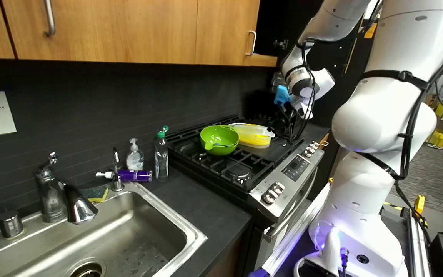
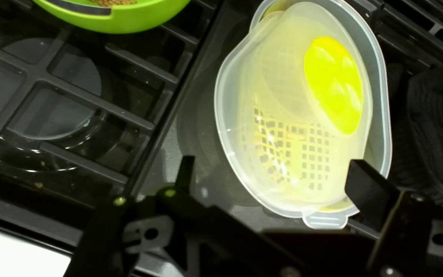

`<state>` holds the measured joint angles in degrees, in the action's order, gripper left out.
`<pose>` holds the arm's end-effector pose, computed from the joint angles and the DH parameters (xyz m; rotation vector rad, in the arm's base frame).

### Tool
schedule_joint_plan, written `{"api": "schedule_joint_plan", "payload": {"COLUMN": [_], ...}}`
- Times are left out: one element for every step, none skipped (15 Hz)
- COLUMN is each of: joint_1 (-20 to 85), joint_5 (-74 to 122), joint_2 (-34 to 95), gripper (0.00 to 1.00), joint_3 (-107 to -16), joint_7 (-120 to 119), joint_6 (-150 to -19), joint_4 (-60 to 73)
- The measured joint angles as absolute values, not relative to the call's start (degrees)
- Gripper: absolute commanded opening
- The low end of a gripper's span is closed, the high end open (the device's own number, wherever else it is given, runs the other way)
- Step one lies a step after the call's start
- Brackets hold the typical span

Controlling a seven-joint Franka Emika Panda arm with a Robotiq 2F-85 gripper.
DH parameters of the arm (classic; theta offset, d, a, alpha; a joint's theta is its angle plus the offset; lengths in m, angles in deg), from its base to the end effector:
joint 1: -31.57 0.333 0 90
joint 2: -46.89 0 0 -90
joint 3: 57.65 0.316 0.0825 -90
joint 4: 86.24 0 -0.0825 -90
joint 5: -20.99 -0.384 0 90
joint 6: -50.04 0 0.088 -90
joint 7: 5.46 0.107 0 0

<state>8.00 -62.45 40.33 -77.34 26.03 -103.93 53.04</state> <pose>0.3274 -0.3543 0.2611 -0.6577 2.4033 -0.2603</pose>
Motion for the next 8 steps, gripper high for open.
{"api": "schedule_joint_plan", "payload": {"joint_1": [8.2,8.5,8.7,8.9,9.0,9.0,9.0,9.0], "joint_5": [-62.3,-62.1,-61.8,-61.4,-61.1,-60.9,-60.8,-60.8], "joint_2": [39.8,39.1,38.3,37.4,36.5,35.7,34.9,34.2], "gripper": [1.00,1.00,1.00,1.00,1.00,1.00,1.00,1.00], "joint_3": [-77.3,-77.3,-77.3,-77.3,-77.3,-77.3,-77.3,-77.3], "joint_7": [26.0,26.0,26.0,26.0,26.0,26.0,26.0,26.0], "joint_6": [-104.8,-105.5,-105.9,-106.1,-106.2,-106.2,-106.2,-106.1], "joint_4": [52.2,51.3,50.5,49.7,49.1,48.5,48.1,47.7]}}
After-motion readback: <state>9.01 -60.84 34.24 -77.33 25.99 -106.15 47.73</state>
